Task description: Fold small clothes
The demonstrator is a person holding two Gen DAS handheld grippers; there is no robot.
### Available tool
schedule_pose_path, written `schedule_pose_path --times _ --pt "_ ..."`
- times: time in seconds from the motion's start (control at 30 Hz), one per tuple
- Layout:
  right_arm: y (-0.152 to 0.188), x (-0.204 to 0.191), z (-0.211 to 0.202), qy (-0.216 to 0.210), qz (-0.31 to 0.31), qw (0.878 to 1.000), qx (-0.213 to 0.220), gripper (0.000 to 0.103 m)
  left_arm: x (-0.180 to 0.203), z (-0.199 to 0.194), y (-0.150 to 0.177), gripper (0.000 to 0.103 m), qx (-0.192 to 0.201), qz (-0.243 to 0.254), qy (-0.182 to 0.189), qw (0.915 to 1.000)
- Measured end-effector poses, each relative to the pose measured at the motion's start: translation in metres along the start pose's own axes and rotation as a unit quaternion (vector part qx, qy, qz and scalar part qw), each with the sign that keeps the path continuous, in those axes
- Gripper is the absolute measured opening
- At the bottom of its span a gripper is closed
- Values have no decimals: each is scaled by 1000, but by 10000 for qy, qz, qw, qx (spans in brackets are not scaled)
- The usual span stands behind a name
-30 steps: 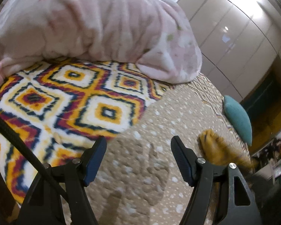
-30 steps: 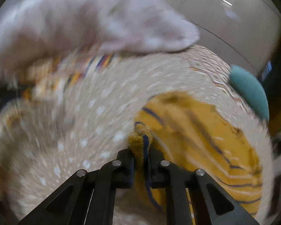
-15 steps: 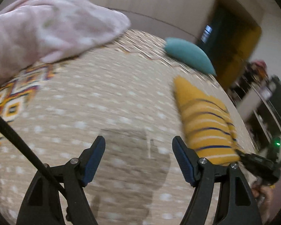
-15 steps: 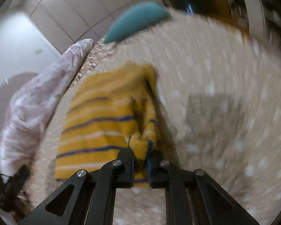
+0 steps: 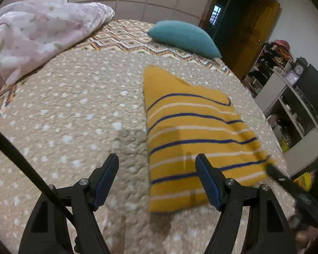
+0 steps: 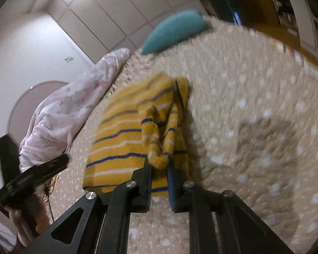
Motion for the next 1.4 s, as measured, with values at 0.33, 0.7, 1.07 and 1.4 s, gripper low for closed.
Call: schedule_pose_path --times 0.33,0.7,1.07,1.4 --pt "-36 10 -6 295 -189 9993 103 48 4 0 14 76 -451 183 350 9982" --pt "-63 47 112 -448 618 9940 -790 79 6 78 -3 92 -1537 -646 1617 9727" --pt "-112 -9 114 -1375 659 9875 -397 32 32 35 -45 50 -1312 -202 1585 9784" --pt "-59 71 128 745 591 9913 -907 30 -11 71 -5 81 -1282 -376 482 9899"
Point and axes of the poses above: each gripper's, at about its wrist camera, not at the fingertips, and z roughly the way its jaws point, x to its right, y to its underside, the point moved 9 cm from there along z, roughly the way its jaws point, and after that the axes turned 9 degrees about -z, right-handed, at the moved point
